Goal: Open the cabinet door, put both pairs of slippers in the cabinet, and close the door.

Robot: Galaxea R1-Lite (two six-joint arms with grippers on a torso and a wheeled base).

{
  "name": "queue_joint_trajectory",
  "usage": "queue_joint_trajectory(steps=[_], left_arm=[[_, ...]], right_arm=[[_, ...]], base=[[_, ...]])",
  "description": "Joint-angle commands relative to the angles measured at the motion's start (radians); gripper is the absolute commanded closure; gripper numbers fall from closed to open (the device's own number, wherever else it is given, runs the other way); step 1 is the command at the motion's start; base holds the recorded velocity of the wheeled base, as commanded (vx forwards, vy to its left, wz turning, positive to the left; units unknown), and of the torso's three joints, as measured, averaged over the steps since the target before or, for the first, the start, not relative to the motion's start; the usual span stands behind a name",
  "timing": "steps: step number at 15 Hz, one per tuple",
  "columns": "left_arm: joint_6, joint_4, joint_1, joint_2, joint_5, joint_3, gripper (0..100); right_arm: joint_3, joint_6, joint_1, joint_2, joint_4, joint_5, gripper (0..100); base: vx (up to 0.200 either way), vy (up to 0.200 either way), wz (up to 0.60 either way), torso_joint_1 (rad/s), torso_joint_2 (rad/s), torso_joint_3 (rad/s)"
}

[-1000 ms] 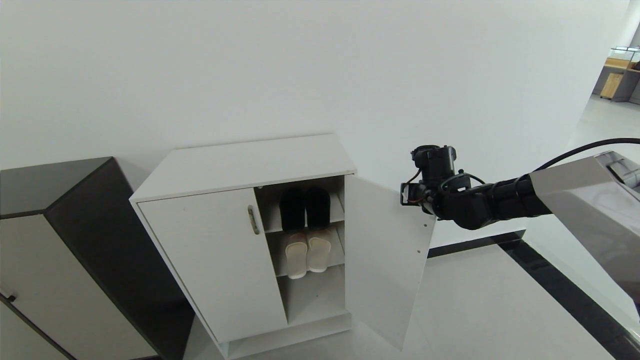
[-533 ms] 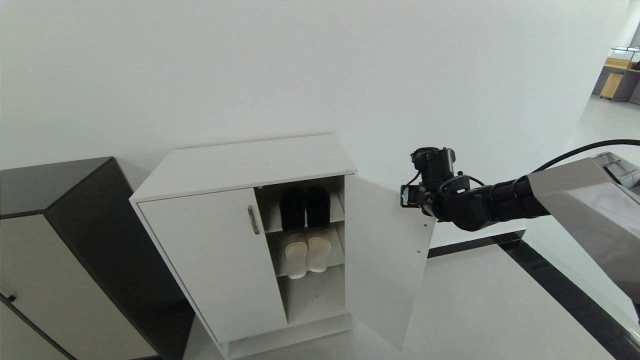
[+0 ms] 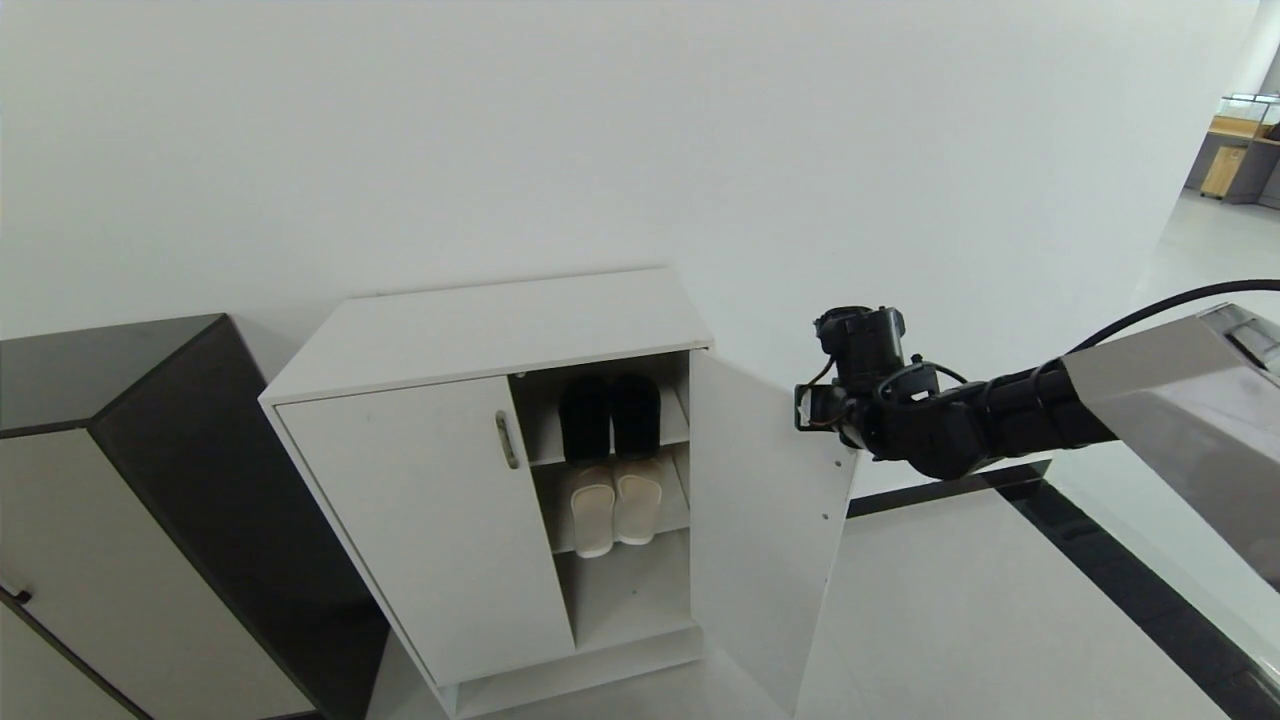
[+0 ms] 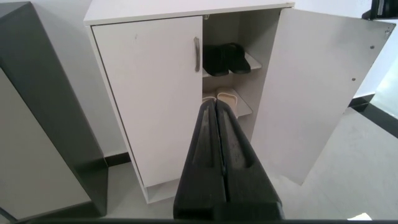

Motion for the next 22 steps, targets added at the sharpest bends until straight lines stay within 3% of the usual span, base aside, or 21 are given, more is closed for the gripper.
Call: queue_joint_trajectory(steps=[1,2,4,10,12,20,22], left_arm=[[0.0,0.0,-0.001,0.0,0.0,0.0,100],[0.0,0.0,-0.001,0.0,0.0,0.0,100],[0.0,0.0,-0.001,0.0,0.0,0.0,100],[0.0,0.0,-0.001,0.0,0.0,0.0,100],[0.0,0.0,-0.001,0.0,0.0,0.0,100],[0.0,0.0,0.001,0.0,0.0,0.0,100],[0.0,0.0,-0.001,0.0,0.0,0.0,100]], right_arm=[[0.114,0.003,0.08,-0.094,-0.041,-0.001,100],[0.114,0.003,0.08,-0.094,-0.041,-0.001,100],[0.248,0.0,0.168,-0.171,-0.108,-0.001,100],[0.412,-0.136,0.178,-0.189,-0.332,0.005,100],[0.427,-0.156,0.185,-0.184,-0.357,0.008,100],[0.435,-0.149,0.197,-0.181,-0.357,0.036,100],[0.469,-0.149,0.195,-0.177,-0.39,0.099,100]], base=[[0.0,0.0,0.0,0.0,0.0,0.0],[0.0,0.0,0.0,0.0,0.0,0.0],[0.0,0.0,0.0,0.0,0.0,0.0],[0.0,0.0,0.0,0.0,0.0,0.0],[0.0,0.0,0.0,0.0,0.0,0.0],[0.0,0.0,0.6,0.002,0.0,0.002],[0.0,0.0,0.0,0.0,0.0,0.0]])
